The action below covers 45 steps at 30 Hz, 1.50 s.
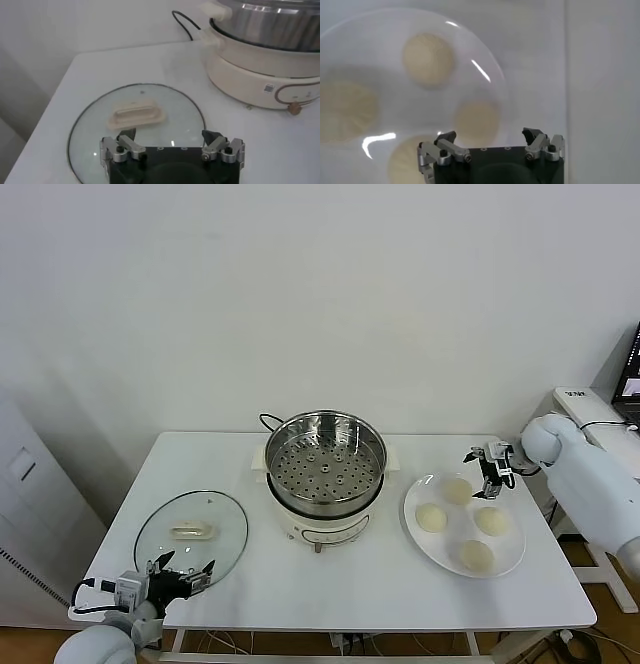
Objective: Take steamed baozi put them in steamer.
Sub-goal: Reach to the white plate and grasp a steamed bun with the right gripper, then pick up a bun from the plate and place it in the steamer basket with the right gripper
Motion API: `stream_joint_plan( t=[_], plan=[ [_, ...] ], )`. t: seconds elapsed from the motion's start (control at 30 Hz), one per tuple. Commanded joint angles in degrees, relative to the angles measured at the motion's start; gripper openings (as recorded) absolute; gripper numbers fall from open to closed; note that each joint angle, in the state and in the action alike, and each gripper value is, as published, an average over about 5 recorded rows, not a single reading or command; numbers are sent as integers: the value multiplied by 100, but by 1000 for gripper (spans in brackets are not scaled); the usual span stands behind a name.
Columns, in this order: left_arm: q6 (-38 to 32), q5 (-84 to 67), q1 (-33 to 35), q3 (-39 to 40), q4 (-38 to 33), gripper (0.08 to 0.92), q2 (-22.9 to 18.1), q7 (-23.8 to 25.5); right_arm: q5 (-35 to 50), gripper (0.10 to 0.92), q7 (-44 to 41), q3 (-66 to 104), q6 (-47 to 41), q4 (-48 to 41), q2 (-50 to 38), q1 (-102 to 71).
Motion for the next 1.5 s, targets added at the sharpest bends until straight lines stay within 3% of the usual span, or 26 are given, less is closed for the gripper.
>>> stream_joint_plan(
  t=[0.03, 0.7, 0.87, 1.07, 1.37, 1.5],
  plan=[
    [26, 5, -6, 17, -34, 823, 5, -2, -838, 823, -110, 8, 356, -1031, 590, 200],
    [21, 8, 127, 5, -199, 823, 56, 1, -800, 792, 233, 614, 256, -1362, 931, -55],
    [22, 9, 163, -3, -252, 823, 66, -1, -723, 711, 139, 600, 207, -1347, 952, -49],
    [29, 15, 203, -16, -287, 823, 62, -11, -493, 545, -43, 352, 120, -1083, 796, 27],
    [36, 69, 280, -41, -340, 823, 38, -26, 833, 418, -215, -1198, -233, 484, -114, 810],
    [35, 85, 305, -58, -378, 823, 46, -27, 1402, 398, -269, -1958, -271, 1141, -524, 1485]
  ],
)
